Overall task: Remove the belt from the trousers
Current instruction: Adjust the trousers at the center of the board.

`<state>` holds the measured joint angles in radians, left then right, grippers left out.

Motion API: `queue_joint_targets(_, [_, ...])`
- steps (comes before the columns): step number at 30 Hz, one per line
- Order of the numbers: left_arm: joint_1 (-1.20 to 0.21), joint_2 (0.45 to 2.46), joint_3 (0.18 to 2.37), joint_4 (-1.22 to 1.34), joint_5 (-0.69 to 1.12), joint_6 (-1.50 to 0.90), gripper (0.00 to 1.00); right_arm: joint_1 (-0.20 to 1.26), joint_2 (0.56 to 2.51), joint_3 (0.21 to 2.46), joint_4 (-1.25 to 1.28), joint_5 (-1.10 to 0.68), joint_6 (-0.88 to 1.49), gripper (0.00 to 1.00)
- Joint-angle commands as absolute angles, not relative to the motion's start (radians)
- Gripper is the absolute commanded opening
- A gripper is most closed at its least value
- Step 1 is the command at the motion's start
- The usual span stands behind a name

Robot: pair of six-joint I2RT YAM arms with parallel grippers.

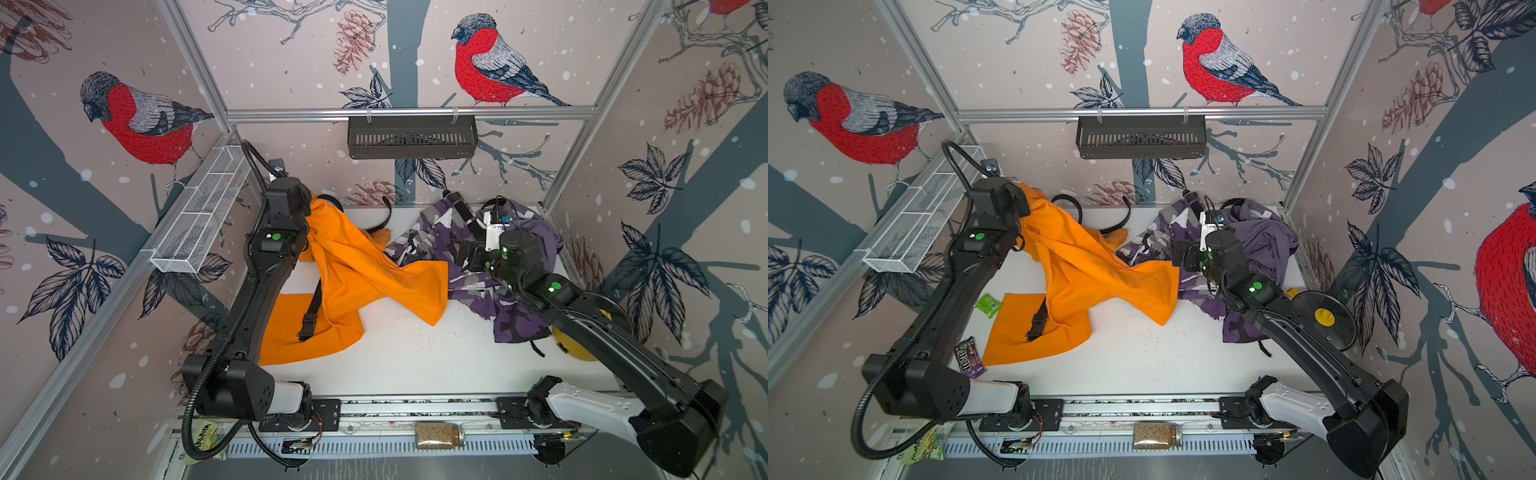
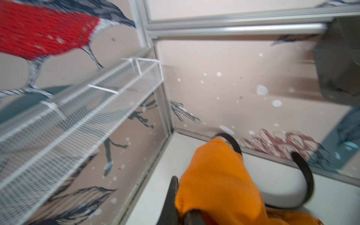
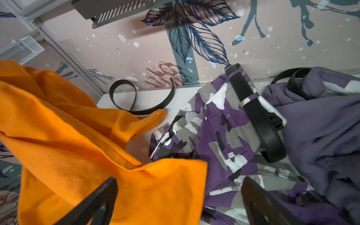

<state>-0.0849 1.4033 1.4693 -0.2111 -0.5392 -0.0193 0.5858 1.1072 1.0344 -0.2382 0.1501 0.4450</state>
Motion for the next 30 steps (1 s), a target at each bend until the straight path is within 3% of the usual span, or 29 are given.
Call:
queue_joint_targets(1, [-0.035, 1.445, 1.574, -0.049, -0.663, 0.111, 0.00, 0.547, 1.113, 0.998, -0.208, 0.153, 0.448, 1.00])
queue_joint_targets(4, [-0.027, 1.507, 1.637, -0.024, -0.695, 0.157, 0.00, 0.491, 1.122, 0.961, -0.177, 0.163, 0.436, 1.00])
queue_joint_targets(10, [-0.049, 1.576, 1.601, -0.069, -0.583, 0.082, 0.02, 0.334, 1.244, 0.980, -0.097, 0.135, 0.363, 0.99])
queue_joint_targets(12, [-0.081, 1.598, 1.560, -0.120, -0.545, 0.020, 0.55, 0.291, 1.331, 1.021, -0.077, 0.127, 0.328, 0.99])
queue_joint_targets(13, [-0.101, 1.605, 1.539, -0.138, -0.540, -0.001, 0.75, 0.274, 1.370, 1.044, -0.075, 0.126, 0.318, 0.99])
queue_joint_targets(14, [-0.123, 1.609, 1.511, -0.156, -0.534, -0.020, 0.92, 0.258, 1.417, 1.080, -0.080, 0.118, 0.300, 1.00])
queue_joint_targets(15, [-0.142, 1.604, 1.485, -0.163, -0.533, -0.036, 0.99, 0.247, 1.459, 1.118, -0.091, 0.112, 0.285, 0.99])
queue_joint_targets(25, [-0.212, 1.380, 1.204, -0.243, -0.135, -0.292, 1.00, 0.173, 1.887, 1.469, -0.194, -0.105, 0.141, 1.00])
queue_joint_targets(30, [-0.252, 1.246, 1.081, -0.271, -0.058, -0.352, 1.00, 0.172, 2.036, 1.578, -0.210, -0.153, 0.094, 0.99])
